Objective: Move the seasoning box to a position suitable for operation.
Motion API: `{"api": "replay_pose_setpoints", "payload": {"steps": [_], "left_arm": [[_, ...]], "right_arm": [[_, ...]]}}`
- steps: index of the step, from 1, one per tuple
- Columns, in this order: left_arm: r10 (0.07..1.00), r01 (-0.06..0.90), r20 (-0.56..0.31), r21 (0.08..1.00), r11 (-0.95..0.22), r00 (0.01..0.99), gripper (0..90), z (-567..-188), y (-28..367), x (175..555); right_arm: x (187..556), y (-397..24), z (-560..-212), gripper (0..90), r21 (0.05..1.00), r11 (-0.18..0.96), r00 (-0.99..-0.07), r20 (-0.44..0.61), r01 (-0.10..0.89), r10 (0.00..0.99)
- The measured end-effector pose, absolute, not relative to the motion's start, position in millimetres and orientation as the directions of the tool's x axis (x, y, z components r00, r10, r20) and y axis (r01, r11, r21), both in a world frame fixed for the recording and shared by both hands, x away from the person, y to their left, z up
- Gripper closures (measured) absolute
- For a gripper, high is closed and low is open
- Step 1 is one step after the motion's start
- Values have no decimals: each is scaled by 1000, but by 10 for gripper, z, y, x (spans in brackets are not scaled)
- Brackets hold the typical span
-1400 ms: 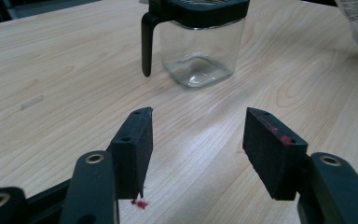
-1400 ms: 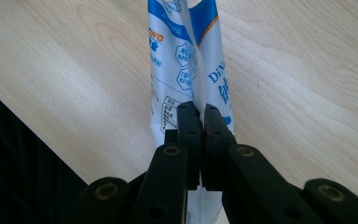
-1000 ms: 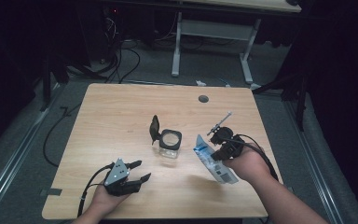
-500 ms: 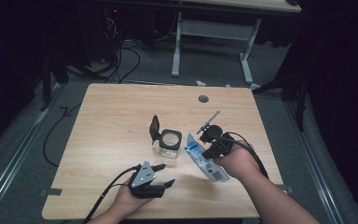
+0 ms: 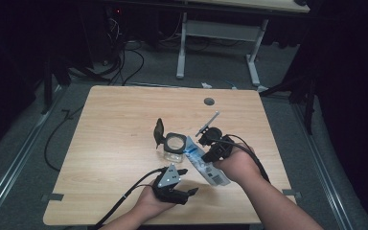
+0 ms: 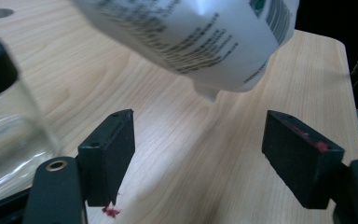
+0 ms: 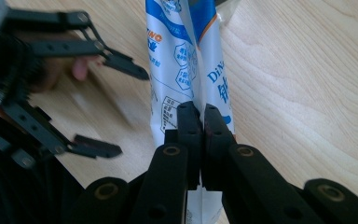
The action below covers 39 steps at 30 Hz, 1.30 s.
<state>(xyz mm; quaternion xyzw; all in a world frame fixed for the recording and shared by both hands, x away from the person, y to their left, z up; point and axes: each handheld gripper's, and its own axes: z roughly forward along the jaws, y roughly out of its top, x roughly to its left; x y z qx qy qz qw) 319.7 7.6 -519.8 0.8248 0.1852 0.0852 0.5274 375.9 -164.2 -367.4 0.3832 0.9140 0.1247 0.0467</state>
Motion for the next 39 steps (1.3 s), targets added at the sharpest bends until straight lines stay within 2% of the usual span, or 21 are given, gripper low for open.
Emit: {"api": "replay_pose_setpoints", "payload": {"steps": [10,25,34,39], "left_arm": [[386,218,-59,898,-383,921,233,-5210,-144,3215],[448,229,-45,902,-366,893,249,-5259,-286,3283],[469,204,-8,907,-369,883,386,-5243,-283,3265],[471,199,0,907,-372,882,415,-5248,-282,3257]], "right_arm": [[3765,-1552,-3622,888,274,673,-702,13,687,712],[3820,-1447,-3591,888,296,679,-715,22,672,698],[3830,-1428,-3552,887,303,680,-717,15,667,696],[3840,-1423,-3564,887,298,686,-722,14,664,692]]}}
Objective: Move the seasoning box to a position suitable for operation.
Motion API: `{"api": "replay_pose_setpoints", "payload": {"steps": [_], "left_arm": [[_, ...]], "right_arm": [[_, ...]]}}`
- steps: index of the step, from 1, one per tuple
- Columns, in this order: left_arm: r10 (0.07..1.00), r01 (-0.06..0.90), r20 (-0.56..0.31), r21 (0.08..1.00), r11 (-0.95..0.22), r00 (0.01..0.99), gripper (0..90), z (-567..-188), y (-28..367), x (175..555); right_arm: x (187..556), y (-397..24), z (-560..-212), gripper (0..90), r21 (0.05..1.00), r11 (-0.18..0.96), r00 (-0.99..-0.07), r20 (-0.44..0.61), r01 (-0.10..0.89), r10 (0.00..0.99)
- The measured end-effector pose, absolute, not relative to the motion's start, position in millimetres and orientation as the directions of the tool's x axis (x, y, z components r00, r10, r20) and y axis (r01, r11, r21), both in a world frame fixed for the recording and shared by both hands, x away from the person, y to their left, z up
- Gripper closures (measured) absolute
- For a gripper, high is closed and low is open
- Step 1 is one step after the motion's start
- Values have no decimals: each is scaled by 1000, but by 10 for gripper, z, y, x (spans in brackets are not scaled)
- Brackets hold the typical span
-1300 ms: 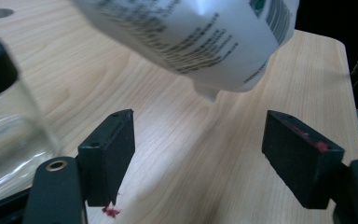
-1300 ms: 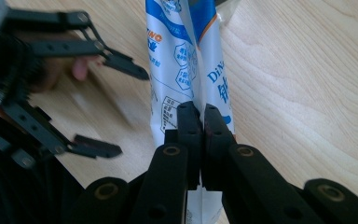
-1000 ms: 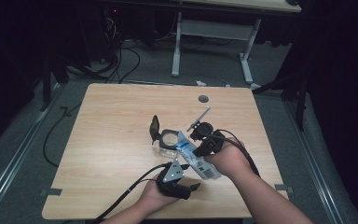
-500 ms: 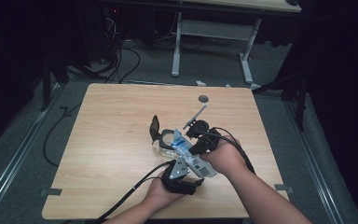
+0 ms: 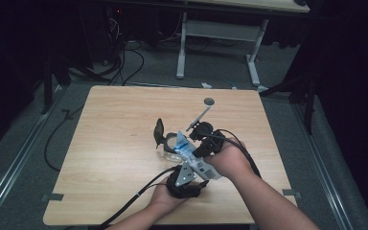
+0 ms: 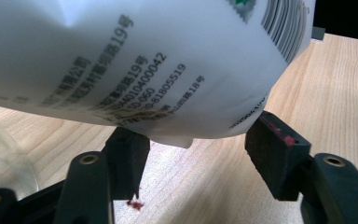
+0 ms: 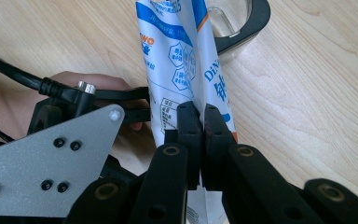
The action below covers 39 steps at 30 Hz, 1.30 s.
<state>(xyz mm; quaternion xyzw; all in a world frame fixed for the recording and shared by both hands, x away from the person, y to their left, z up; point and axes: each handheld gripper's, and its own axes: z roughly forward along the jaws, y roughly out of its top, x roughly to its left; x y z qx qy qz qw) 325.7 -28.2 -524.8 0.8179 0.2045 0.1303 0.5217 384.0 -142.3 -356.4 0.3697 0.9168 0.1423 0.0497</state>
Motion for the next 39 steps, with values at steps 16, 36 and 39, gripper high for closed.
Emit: {"api": "replay_pose_setpoints", "payload": {"steps": [16,36,39], "left_arm": [[469,174,21,913,-369,883,463,-5214,-251,3228],[458,128,78,907,-402,886,481,-5135,-220,3317],[446,136,61,909,-395,893,482,-5152,-212,3350]], "right_arm": [[3920,-1447,-3557,887,305,663,-699,15,684,715],[4069,-1339,-3532,888,293,666,-692,-18,686,722],[4119,-1315,-3558,888,282,667,-690,-24,689,723]]}}
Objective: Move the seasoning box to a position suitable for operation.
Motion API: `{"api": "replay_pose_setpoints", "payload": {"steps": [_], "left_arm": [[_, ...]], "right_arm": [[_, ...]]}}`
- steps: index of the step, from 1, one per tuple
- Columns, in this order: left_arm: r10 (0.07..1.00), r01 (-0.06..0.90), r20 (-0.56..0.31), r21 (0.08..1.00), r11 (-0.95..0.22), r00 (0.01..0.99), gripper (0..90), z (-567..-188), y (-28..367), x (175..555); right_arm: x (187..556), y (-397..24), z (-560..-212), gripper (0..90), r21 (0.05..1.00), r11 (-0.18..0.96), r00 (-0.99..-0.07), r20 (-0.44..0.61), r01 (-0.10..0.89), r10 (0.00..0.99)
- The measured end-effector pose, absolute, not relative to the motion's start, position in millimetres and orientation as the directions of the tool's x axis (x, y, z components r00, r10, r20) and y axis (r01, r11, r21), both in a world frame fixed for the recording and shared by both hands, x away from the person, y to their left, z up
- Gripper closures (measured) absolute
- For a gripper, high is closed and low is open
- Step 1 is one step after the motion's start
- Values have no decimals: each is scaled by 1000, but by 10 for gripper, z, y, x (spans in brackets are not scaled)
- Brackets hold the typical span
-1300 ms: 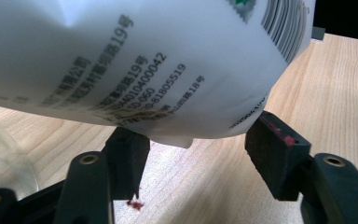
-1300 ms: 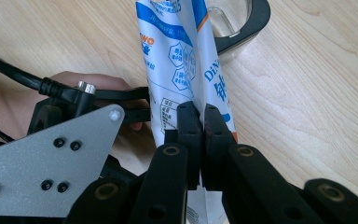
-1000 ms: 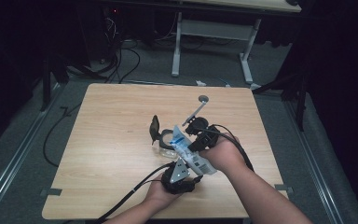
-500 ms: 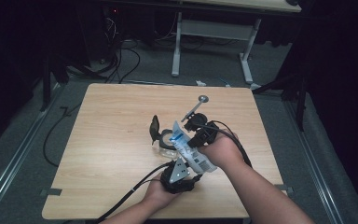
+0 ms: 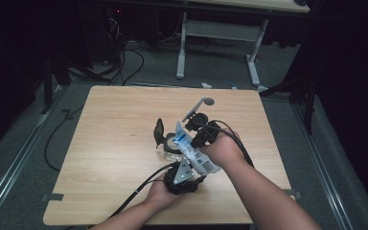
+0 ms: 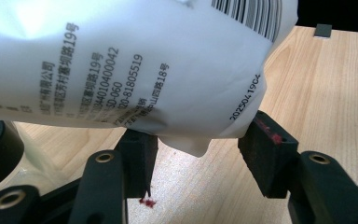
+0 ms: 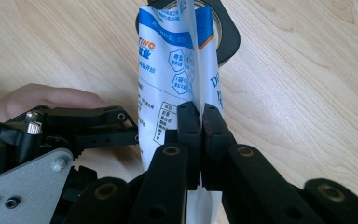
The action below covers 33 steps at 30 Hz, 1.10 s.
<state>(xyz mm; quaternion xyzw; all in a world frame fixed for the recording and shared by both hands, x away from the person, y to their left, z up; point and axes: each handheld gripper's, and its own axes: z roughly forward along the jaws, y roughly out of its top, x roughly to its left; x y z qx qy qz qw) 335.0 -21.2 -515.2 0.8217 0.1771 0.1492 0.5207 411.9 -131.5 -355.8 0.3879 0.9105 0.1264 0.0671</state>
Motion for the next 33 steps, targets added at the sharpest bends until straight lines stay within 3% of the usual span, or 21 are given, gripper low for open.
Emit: {"api": "replay_pose_setpoints", "payload": {"steps": [33], "left_arm": [[455,149,21,930,-336,890,504,-5042,-186,3361]], "right_arm": [[4265,-1217,-3522,889,282,656,-673,-46,700,738]]}}
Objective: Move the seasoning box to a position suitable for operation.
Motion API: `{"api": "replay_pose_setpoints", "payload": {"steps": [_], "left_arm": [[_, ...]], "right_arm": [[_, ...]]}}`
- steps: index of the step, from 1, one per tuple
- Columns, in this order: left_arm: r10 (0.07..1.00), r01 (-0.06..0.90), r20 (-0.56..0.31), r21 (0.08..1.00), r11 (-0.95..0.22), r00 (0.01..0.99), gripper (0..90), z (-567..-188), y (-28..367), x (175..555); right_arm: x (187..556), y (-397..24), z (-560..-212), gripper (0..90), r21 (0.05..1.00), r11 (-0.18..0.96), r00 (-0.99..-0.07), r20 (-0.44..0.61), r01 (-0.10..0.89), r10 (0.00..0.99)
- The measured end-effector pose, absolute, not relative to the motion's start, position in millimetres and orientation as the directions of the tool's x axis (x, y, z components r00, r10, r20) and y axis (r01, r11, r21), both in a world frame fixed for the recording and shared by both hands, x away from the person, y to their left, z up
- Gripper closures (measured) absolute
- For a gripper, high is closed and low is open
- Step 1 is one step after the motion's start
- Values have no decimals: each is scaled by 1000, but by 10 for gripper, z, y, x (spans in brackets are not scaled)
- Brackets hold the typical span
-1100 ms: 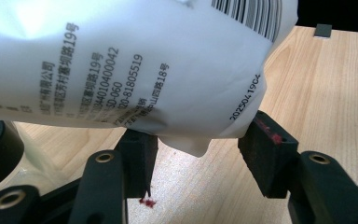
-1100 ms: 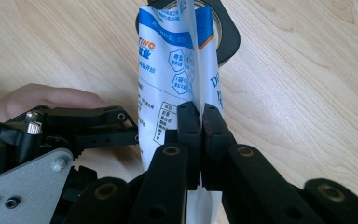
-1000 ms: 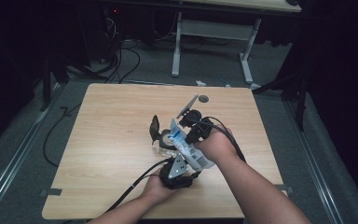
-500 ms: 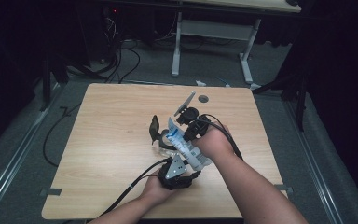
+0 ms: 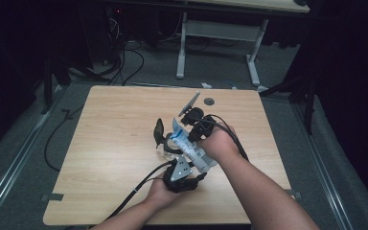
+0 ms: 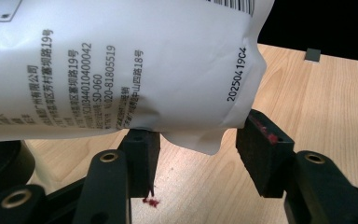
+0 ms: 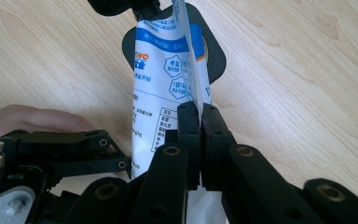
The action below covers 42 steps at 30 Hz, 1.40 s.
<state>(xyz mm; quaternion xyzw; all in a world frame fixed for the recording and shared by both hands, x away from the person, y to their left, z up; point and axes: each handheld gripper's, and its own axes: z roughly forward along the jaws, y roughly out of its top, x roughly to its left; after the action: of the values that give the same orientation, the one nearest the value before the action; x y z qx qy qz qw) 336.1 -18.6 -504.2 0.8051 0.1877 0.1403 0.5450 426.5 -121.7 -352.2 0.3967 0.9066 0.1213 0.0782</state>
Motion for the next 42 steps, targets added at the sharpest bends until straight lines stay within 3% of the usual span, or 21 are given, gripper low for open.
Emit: {"api": "replay_pose_setpoints", "payload": {"steps": [21,42], "left_arm": [[437,165,-18,939,-300,899,510,-5022,-209,3387],[438,157,-4,937,-313,899,512,-5017,-206,3405]], "right_arm": [[4291,-1146,-3514,889,260,679,-686,-79,687,724],[4327,-1126,-3523,889,251,680,-687,-73,689,723]]}}
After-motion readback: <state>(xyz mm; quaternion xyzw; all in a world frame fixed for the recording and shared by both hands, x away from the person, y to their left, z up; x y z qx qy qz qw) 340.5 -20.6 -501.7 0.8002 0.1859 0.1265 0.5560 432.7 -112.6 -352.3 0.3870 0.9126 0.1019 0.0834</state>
